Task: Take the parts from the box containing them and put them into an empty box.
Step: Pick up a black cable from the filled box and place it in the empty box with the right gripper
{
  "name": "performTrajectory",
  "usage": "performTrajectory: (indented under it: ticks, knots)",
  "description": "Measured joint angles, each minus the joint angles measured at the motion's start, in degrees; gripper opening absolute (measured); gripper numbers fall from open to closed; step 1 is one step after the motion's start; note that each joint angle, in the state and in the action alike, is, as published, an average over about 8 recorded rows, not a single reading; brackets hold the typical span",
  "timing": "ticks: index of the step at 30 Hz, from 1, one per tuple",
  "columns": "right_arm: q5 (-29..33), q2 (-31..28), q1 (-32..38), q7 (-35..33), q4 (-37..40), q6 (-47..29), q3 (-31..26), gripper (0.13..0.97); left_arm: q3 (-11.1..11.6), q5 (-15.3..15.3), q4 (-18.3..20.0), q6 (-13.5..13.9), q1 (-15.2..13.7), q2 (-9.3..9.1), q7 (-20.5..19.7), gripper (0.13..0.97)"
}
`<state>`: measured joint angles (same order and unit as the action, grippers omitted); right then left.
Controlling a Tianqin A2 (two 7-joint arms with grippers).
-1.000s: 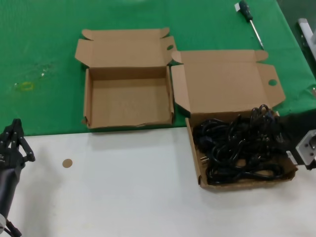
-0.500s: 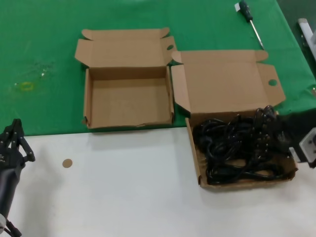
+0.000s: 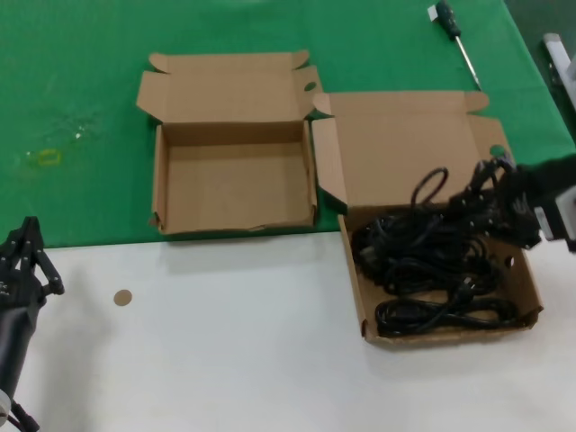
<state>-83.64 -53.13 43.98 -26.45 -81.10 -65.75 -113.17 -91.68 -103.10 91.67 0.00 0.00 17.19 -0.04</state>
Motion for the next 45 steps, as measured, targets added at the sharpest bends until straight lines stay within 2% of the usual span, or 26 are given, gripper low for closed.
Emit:
performTrajectory:
  ticks: [12,30,37,45]
  knots:
    - [0.80,6.85,4.17,4.54,2.10,2.36,-1.31,0.191,0.00,0.00,0.00,0.00,0.00,0.00,0.01,0.152]
    - [8.78,21.89,7.17,9.83,4.88,10.55,-8.09,0.190,0.01,-0.01,0.00,0.00,0.00,0.00,0.01,0.152]
    - [11.00,27.83,9.22,9.54,10.29,14.17,-9.97,0.189,0.00,-0.01,0.00,0.00,0.00,0.00,0.01,0.152]
    - [11.50,34.55,11.91,5.96,21.06,18.57,-11.26,0.189,0.00,-0.01,0.00,0.00,0.00,0.00,0.01,0.152]
